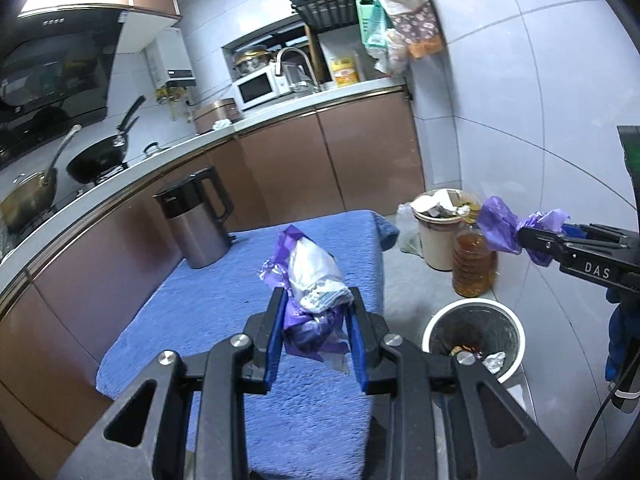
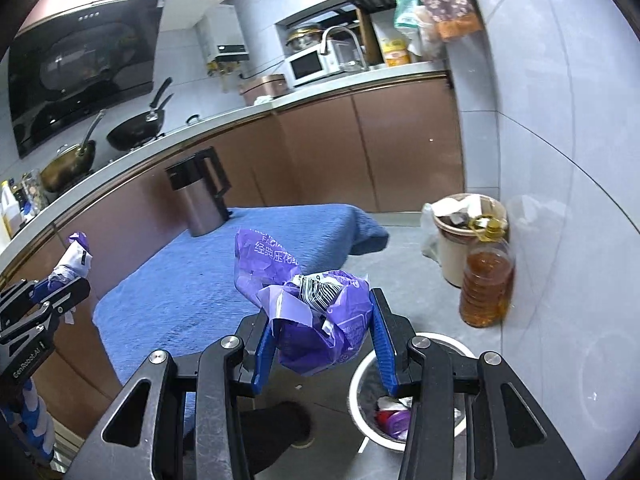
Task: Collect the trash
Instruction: 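Carry both purple wrappers over to the floor bin, then open both tools over the bin to drop the purple wrappers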
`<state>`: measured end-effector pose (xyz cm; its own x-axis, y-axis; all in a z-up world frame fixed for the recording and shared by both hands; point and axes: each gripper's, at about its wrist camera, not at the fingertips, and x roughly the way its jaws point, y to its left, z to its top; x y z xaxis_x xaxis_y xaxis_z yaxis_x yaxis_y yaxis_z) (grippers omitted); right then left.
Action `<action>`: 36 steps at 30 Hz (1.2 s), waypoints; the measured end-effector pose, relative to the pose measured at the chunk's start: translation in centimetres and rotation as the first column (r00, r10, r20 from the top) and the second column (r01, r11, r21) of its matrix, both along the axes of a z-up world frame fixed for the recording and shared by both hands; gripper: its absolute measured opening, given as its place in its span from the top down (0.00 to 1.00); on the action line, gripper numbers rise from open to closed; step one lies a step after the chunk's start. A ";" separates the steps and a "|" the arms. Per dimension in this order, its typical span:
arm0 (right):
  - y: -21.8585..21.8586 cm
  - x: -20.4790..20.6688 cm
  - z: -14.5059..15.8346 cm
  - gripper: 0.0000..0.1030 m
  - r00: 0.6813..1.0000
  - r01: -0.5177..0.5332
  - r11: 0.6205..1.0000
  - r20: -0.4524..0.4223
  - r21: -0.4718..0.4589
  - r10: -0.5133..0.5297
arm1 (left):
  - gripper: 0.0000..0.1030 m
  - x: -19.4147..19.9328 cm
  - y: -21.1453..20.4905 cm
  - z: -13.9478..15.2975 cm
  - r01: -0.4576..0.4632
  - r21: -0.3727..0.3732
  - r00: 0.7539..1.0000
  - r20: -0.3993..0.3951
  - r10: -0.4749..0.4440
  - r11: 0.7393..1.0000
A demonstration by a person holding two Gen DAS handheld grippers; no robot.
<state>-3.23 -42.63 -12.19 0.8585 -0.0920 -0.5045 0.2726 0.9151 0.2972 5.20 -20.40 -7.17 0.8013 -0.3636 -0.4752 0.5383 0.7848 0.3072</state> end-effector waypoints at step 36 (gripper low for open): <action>-12.0 5.7 -21.1 0.36 0.869 0.257 0.964 -0.452 0.068 -0.200 | 0.48 11.1 -18.8 -13.7 0.302 -0.087 0.776 -0.556 -0.298 0.949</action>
